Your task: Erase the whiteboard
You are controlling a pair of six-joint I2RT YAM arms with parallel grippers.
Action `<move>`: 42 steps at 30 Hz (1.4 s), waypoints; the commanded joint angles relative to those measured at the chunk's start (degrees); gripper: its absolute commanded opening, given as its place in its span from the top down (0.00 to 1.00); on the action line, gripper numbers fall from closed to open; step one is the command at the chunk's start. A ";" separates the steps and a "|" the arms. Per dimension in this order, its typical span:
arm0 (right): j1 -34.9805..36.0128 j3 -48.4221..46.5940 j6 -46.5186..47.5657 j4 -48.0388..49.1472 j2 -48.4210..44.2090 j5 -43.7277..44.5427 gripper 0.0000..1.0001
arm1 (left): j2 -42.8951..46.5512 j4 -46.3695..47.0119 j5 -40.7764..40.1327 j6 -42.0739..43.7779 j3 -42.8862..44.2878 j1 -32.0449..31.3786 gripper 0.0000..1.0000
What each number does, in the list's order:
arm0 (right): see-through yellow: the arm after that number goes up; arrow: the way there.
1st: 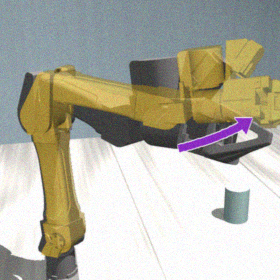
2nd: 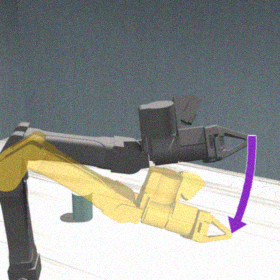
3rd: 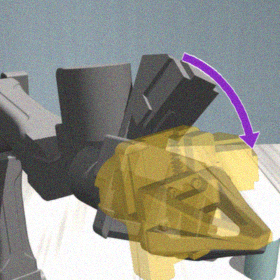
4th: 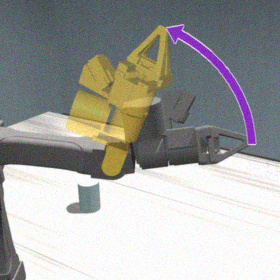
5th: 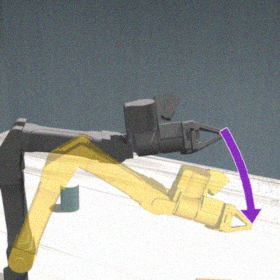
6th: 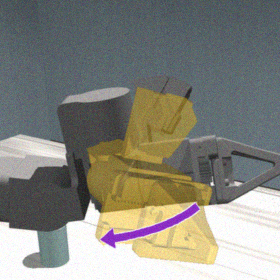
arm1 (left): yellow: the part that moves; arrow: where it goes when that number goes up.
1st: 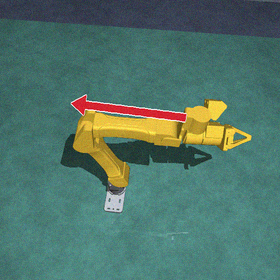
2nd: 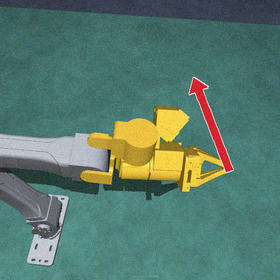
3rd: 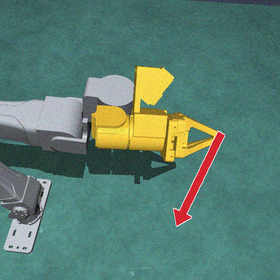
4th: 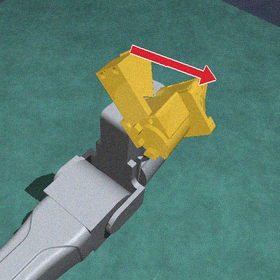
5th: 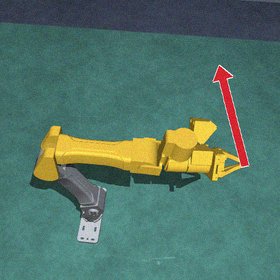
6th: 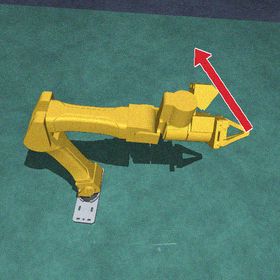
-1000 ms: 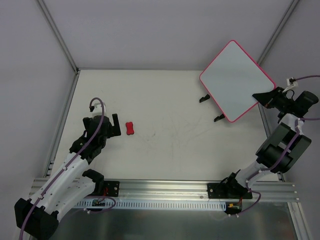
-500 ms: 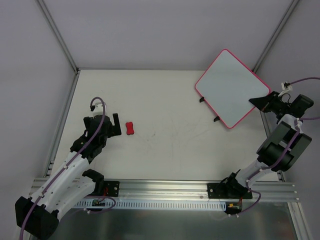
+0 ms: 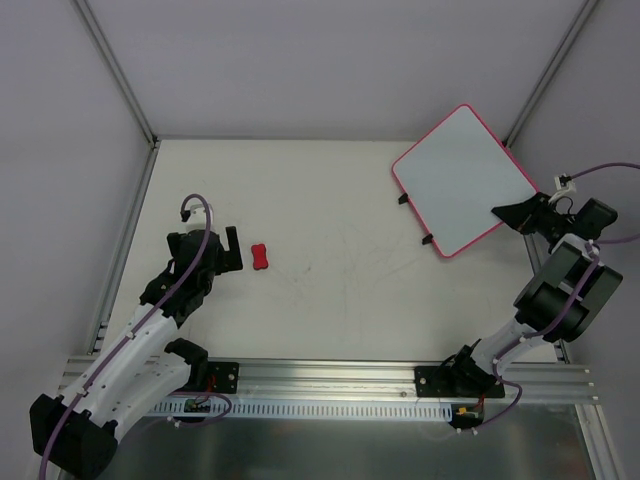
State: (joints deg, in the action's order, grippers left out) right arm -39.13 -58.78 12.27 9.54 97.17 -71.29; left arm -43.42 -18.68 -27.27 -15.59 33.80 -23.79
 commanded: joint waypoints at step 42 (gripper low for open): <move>-3.32 16.95 -5.95 1.01 -14.37 6.15 0.71 | 7.03 1.98 1.16 1.27 0.65 0.32 0.01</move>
State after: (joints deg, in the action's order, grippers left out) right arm -42.19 -42.06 5.15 9.15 83.96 -65.52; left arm -37.10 -18.26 -27.00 -15.51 33.80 -23.79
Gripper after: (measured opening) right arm 0.278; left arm 0.987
